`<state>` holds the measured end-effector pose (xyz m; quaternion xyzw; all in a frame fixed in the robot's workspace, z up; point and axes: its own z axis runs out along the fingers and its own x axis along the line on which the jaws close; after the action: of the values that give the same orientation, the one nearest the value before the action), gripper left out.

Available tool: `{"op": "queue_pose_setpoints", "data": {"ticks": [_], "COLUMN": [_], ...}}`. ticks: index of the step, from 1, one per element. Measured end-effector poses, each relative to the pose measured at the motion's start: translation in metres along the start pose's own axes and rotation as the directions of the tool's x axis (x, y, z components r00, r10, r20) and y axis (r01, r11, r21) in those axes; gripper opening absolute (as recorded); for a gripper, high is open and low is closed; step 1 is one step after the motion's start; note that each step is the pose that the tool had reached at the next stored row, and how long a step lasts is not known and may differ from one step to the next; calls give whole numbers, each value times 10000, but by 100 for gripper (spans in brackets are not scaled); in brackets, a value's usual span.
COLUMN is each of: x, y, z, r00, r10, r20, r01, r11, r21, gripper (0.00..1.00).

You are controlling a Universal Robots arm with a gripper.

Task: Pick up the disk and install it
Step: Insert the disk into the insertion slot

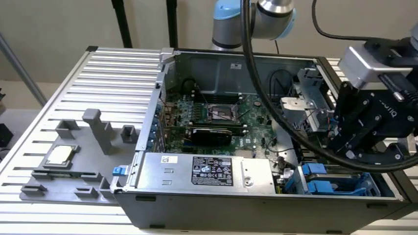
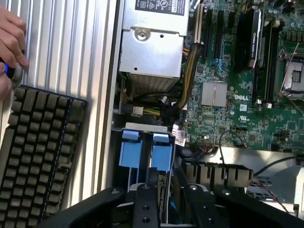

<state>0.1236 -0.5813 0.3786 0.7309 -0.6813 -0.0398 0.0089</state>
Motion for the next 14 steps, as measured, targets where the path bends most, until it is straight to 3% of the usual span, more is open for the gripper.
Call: {"op": "queue_pose_setpoints", "data": {"ticks": [2, 6, 14], "x": [-4, -6, -25], "y": [-37, -188, -524], "z": [-94, -211, -198], "r00": [10000, 10000, 10000], "r10": [0, 0, -8], "r20": [-1, 8, 24], "r01": [0, 0, 8], "r11": [10000, 10000, 10000], "r21": [0, 0, 1], "gripper": [0, 0, 0]}}
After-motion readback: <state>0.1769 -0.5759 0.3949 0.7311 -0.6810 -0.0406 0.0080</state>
